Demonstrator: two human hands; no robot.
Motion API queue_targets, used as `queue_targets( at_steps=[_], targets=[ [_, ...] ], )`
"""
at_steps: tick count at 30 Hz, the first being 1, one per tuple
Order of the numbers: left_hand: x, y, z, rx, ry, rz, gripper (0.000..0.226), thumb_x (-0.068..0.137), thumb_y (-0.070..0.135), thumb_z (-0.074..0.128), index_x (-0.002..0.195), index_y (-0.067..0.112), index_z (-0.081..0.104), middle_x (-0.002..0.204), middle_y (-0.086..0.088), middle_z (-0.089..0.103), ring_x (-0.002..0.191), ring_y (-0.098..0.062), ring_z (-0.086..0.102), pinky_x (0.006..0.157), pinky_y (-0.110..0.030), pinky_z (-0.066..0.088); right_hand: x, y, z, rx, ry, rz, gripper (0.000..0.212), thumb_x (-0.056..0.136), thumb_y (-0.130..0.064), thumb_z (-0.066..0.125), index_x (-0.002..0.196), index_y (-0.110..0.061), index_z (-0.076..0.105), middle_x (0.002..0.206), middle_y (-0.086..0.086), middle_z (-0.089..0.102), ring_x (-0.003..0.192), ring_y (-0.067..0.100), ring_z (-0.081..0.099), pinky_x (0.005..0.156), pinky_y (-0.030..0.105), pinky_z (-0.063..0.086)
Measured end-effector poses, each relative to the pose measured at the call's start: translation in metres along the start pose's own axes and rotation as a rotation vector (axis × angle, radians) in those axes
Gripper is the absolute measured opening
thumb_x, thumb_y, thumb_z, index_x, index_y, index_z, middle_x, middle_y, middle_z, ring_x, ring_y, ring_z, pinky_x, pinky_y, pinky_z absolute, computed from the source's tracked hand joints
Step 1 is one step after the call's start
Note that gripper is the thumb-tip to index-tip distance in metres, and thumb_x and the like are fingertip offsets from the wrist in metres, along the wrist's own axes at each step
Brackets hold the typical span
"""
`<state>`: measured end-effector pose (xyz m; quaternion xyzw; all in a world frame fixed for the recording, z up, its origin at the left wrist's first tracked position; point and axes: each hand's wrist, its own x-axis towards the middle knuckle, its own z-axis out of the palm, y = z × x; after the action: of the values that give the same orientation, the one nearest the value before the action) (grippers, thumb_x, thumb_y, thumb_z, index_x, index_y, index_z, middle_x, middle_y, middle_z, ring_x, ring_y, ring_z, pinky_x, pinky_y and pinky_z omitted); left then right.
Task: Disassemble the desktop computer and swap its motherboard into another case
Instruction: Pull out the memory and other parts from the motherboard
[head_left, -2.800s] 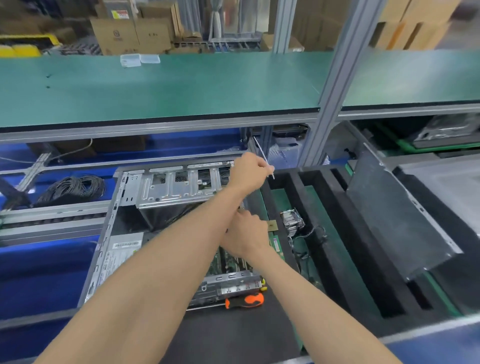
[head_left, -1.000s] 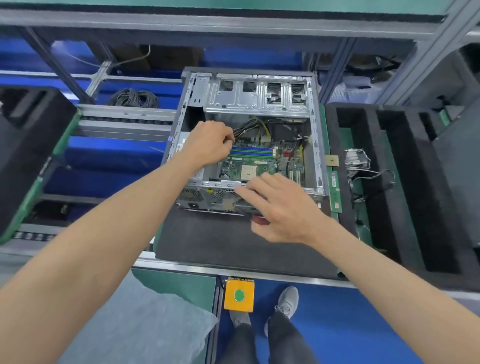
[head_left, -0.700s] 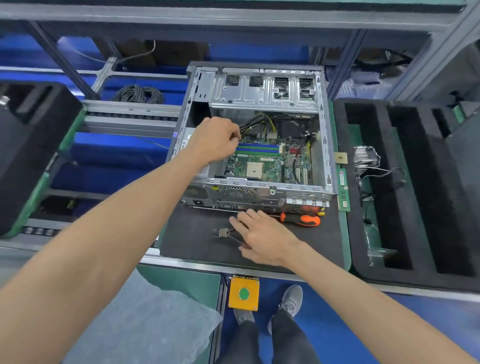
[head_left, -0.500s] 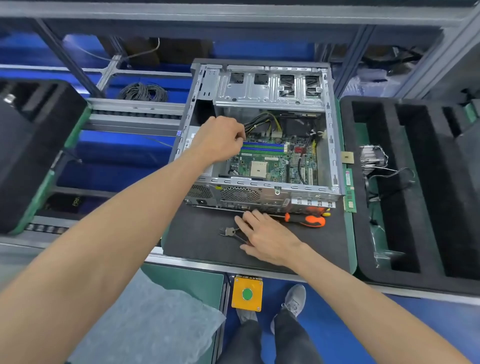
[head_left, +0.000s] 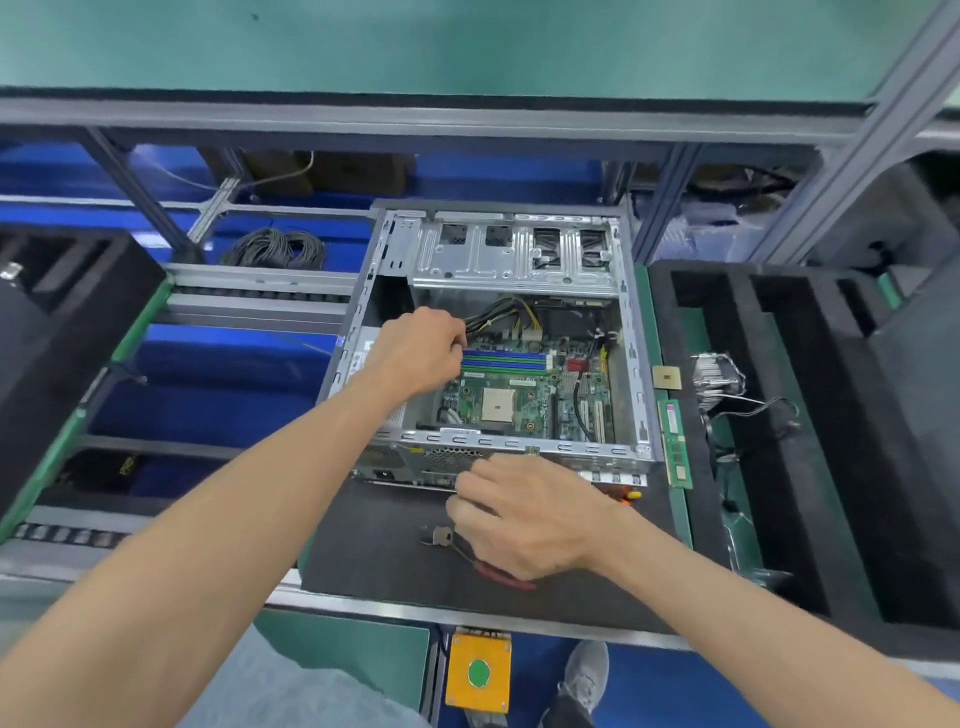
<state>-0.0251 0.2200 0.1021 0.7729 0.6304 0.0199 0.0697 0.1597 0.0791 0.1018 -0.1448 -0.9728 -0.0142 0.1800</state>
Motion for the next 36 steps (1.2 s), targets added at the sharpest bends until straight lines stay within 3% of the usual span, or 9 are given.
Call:
queue_targets(
  at_steps=[3, 7, 12, 18, 21, 25, 29, 32, 36],
  targets=[
    [0.002, 0.001, -0.001, 0.000, 0.010, -0.010, 0.023, 0.092, 0.025, 0.051, 0.103, 0.030, 0.070, 0.103, 0.005, 0.070, 0.082, -0.020, 0.063, 0.067, -0.031, 0.042, 0.008, 0.030, -0.021, -0.012, -0.004, 0.134, 0.016, 0.094, -0.013, 0.048, 0.086, -0.004, 0.059, 0.080, 0.008, 0.050, 0.066, 0.024, 0.041, 0.061, 0.036, 0.036],
    [0.008, 0.003, 0.002, 0.020, 0.019, -0.029, 0.024, 0.092, 0.031, 0.052, 0.111, 0.024, 0.064, 0.105, 0.001, 0.067, 0.083, -0.022, 0.060, 0.067, -0.033, 0.042, 0.013, 0.074, -0.021, 0.107, -0.067, 0.616, 0.025, 0.099, -0.018, 0.044, 0.102, -0.004, 0.064, 0.093, 0.008, 0.056, 0.076, 0.029, 0.057, 0.063, 0.041, 0.049],
    [0.026, 0.012, 0.008, 0.115, -0.018, 0.002, 0.039, 0.094, 0.042, 0.054, 0.121, 0.014, 0.052, 0.114, -0.005, 0.062, 0.099, -0.027, 0.061, 0.068, -0.037, 0.044, 0.012, 0.123, 0.009, 0.257, -0.226, 1.116, 0.027, 0.097, -0.018, 0.051, 0.118, -0.006, 0.063, 0.108, 0.008, 0.053, 0.101, 0.030, 0.058, 0.080, 0.035, 0.045],
    [0.059, 0.029, 0.017, 0.208, -0.172, -0.050, 0.055, 0.093, 0.051, 0.055, 0.128, 0.009, 0.051, 0.128, -0.014, 0.060, 0.117, -0.033, 0.056, 0.096, -0.046, 0.042, 0.019, 0.148, 0.038, 0.253, -0.425, 1.219, 0.061, 0.093, -0.022, 0.057, 0.148, -0.006, 0.039, 0.147, 0.016, 0.036, 0.135, 0.034, 0.036, 0.105, 0.048, 0.040],
    [0.074, 0.035, 0.024, 0.084, -0.277, -0.139, 0.053, 0.092, 0.051, 0.059, 0.125, 0.010, 0.053, 0.125, -0.014, 0.061, 0.116, -0.033, 0.056, 0.098, -0.046, 0.039, 0.021, 0.160, 0.043, 0.227, -0.429, 1.297, 0.060, 0.090, -0.022, 0.057, 0.144, -0.004, 0.038, 0.144, 0.018, 0.038, 0.133, 0.036, 0.034, 0.104, 0.049, 0.037],
    [0.091, 0.042, 0.038, -0.201, -0.294, -0.249, 0.034, 0.090, 0.043, 0.068, 0.085, 0.014, 0.052, 0.111, -0.013, 0.065, 0.102, -0.031, 0.060, 0.087, -0.038, 0.048, 0.020, 0.175, 0.049, 0.208, -0.435, 1.393, 0.051, 0.091, -0.019, 0.051, 0.139, -0.004, 0.041, 0.140, 0.020, 0.045, 0.132, 0.037, 0.036, 0.106, 0.049, 0.033],
    [0.104, 0.047, 0.054, -0.233, -0.302, -0.352, 0.037, 0.093, 0.040, 0.062, 0.070, 0.013, 0.052, 0.106, -0.013, 0.069, 0.090, -0.028, 0.058, 0.077, -0.030, 0.046, 0.023, 0.185, 0.065, 0.250, -0.392, 1.437, 0.033, 0.096, -0.016, 0.048, 0.127, -0.010, 0.053, 0.132, 0.018, 0.055, 0.130, 0.037, 0.040, 0.107, 0.051, 0.028],
    [0.111, 0.044, 0.065, -0.264, -0.284, -0.402, 0.028, 0.096, 0.029, 0.055, 0.075, 0.012, 0.055, 0.109, -0.015, 0.069, 0.093, -0.031, 0.061, 0.073, -0.029, 0.044, 0.025, 0.193, 0.075, 0.217, -0.328, 1.486, 0.016, 0.095, -0.015, 0.052, 0.108, -0.013, 0.061, 0.117, 0.017, 0.065, 0.120, 0.036, 0.053, 0.109, 0.052, 0.029],
    [0.113, 0.039, 0.070, -0.316, -0.255, -0.431, 0.020, 0.095, 0.025, 0.057, 0.080, 0.011, 0.059, 0.106, -0.015, 0.070, 0.096, -0.030, 0.063, 0.077, -0.031, 0.050, 0.027, 0.202, 0.083, 0.211, -0.329, 1.527, 0.024, 0.098, -0.020, 0.049, 0.119, -0.014, 0.061, 0.112, 0.015, 0.069, 0.112, 0.033, 0.061, 0.116, 0.051, 0.021]
  ],
)
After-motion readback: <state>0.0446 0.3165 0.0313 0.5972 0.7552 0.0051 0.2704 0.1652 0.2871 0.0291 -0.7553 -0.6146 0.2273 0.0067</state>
